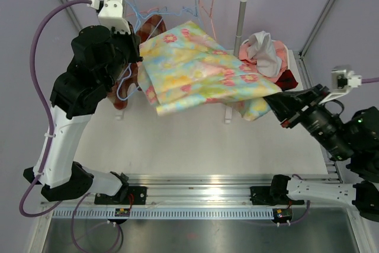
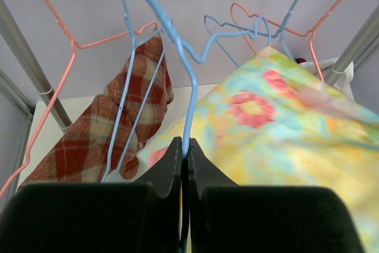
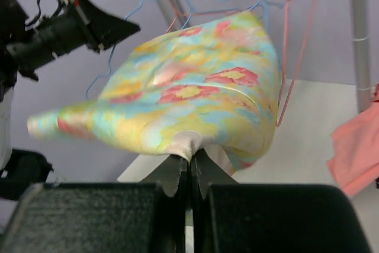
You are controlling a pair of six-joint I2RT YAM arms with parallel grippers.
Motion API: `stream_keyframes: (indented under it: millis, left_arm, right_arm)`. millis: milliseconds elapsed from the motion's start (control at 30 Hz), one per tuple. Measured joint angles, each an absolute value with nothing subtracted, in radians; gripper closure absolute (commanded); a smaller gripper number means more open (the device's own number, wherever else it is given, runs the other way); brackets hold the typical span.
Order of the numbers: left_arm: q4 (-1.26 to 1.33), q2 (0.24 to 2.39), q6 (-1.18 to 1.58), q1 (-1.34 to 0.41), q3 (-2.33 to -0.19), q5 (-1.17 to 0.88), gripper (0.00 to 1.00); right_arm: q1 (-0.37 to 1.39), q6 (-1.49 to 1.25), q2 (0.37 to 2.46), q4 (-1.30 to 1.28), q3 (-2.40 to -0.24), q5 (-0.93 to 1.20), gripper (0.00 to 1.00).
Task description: Remove the skirt from the hanger
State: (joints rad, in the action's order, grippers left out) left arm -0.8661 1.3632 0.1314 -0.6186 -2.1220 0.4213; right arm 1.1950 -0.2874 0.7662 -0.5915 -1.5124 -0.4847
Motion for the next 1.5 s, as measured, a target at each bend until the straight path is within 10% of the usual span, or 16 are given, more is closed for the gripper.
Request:
stream_keyframes:
  millis: [733,1500]
  left_arm:
    - [-0.802,1.222,0.166,-0.625,-1.86,0.369,1.0]
    - [-0.741,1.147,0.172,-0.628,-1.729,0.318,1.0]
  right_arm:
    - [1.166,0.481,1.1,-0.023,-1.708,-0.918,1.0]
    - [0.168,0.306,1.796,-0.341,-2.391,-0.513,1.0]
